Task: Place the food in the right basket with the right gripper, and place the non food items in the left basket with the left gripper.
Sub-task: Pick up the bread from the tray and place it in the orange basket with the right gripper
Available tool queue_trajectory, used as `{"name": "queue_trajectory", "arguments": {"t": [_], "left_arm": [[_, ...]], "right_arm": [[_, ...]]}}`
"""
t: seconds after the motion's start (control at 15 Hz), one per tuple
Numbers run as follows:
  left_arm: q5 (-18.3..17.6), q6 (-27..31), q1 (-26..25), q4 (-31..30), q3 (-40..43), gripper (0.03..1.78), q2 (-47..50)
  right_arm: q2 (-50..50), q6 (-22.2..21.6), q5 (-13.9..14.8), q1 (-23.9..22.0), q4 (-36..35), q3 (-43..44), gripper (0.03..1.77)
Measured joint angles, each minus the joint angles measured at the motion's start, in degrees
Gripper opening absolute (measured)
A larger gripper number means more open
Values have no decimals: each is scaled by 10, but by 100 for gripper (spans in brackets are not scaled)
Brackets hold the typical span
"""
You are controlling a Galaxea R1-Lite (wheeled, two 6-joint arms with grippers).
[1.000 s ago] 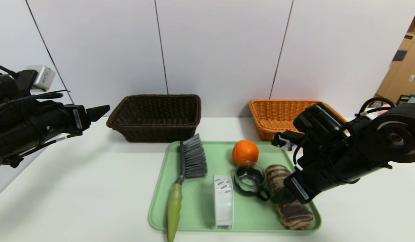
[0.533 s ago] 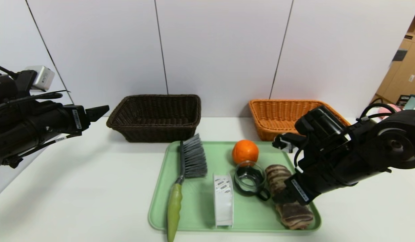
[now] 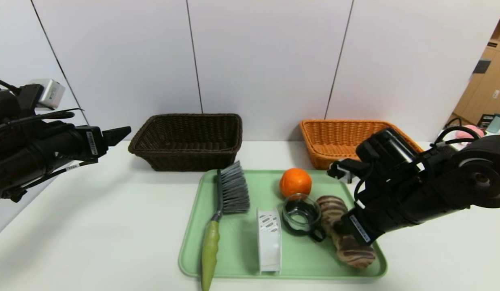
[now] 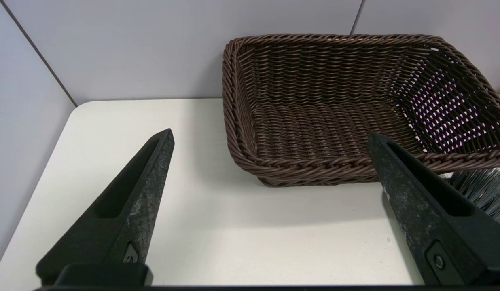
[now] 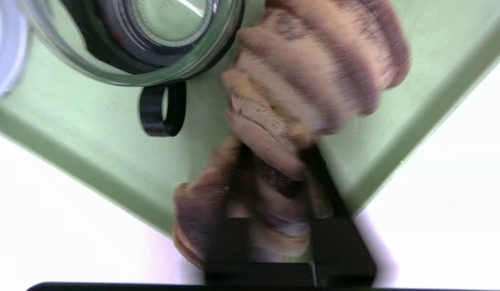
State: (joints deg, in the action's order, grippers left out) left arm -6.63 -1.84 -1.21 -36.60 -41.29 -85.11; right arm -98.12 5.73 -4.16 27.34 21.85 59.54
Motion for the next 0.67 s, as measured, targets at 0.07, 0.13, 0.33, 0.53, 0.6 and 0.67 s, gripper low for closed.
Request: {"name": "queue_trajectory", "arguments": {"t": [0.07, 0.13, 0.33, 0.53, 0.6, 0.67], "left_arm": [[0, 0, -4, 0, 0, 169, 0], [0, -1, -6, 0, 0, 169, 0], [0, -2, -10, 0, 1, 169, 0], [-1, -1, -13, 0, 0, 169, 1], [-1, -1, -14, 0, 1, 169, 1], [-1, 0, -13, 0, 1, 169, 0]], "right_arm": [[13, -2, -2, -1, -2, 0, 10], [27, -3, -4, -5, -5, 0, 10], [81, -5, -8, -16, -27, 0, 10], [138, -4, -8, -38, -62, 18, 10], [147, -5, -9, -51, -83, 31, 10], [149, -5, -10, -68, -112, 43, 10]]}}
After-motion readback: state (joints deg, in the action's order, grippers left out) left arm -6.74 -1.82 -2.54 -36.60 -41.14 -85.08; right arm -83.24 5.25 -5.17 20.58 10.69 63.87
